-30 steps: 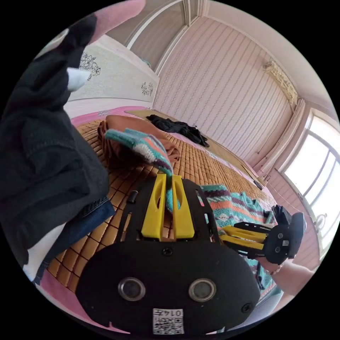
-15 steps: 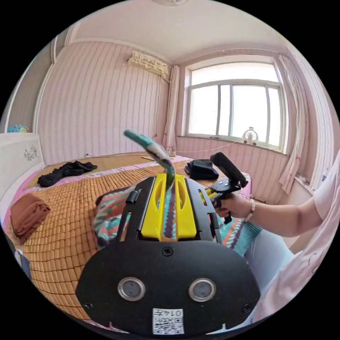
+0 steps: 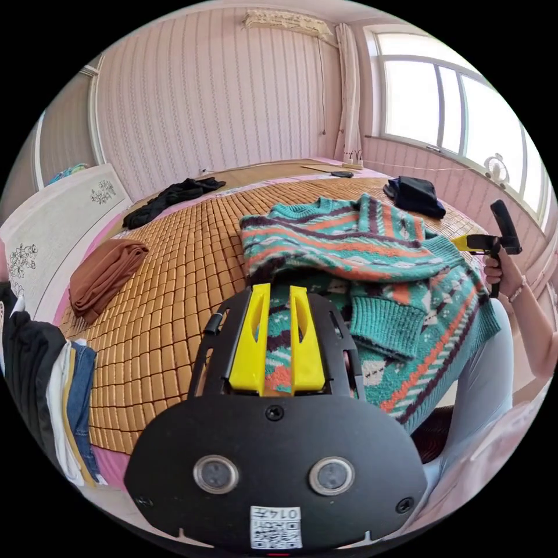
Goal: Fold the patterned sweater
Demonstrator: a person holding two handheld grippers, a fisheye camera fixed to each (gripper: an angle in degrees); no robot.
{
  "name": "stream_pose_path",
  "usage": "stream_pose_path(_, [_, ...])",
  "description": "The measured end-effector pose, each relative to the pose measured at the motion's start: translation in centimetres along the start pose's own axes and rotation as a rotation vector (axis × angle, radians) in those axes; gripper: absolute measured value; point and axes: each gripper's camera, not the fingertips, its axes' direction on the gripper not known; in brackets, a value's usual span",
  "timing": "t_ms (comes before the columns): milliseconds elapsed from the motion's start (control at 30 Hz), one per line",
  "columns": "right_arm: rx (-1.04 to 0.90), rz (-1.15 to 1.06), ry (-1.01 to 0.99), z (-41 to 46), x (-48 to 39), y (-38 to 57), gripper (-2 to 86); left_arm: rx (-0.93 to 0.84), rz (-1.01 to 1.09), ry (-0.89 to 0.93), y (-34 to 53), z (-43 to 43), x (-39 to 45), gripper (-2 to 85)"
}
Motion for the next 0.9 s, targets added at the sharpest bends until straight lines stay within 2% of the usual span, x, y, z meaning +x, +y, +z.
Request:
stream_pose_path(167, [-0.105, 0.012, 0.187, 2.2, 1.3, -1.0, 10.9, -0.128, 0.111, -0.159, -3.3, 5.2, 0.9, 8.2])
stream_pose_path(267, [-0.182, -0.051, 0.217, 3.6, 0.8, -2.0, 5.3, -0.202, 0.081, -0.130, -4.6, 7.7, 0.3, 7.0])
stream_pose_path(367, [-0.158, -0.139, 0.219, 2.3, 0.0, -3.2, 3.2, -0.151, -0.031, -0.073, -4.5, 7.2, -1.5, 5.8])
stream_pose_path(433, [-0.064, -0.205, 0.216, 0.1, -1.0, -3.9, 2.8, -0.110, -0.092, -0.015, -4.1, 6.8, -2.9, 5.6])
stream_pose_path(500, [-0.002, -0.272, 0.229, -1.1, -1.7, -4.5, 2.6, -0.142, -0.097, 0.015, -4.1, 7.4, -3.5, 5.9])
stream_pose_path(600, [-0.070, -0.291, 0.324, 1.2, -0.4, -5.2, 3.0, -0.178, 0.000, -0.040, -4.5, 8.2, -2.8, 6.6])
stream_pose_path(667, [-0.250, -0.230, 0.352, 4.0, 2.3, -5.1, 4.2, -0.189, 0.023, -0.058, -4.5, 8.2, -2.8, 7.1])
stream_pose_path(833, [-0.132, -0.231, 0.276, -0.9, 4.1, -5.1, 6.6, -0.165, 0.007, 0.038, -3.5, 6.2, -5.8, 7.2])
stream_pose_path(900, [-0.117, -0.234, 0.282, -2.0, 5.0, -6.2, 8.2, -0.111, 0.013, -0.019, -3.7, 5.4, -7.3, 5.6])
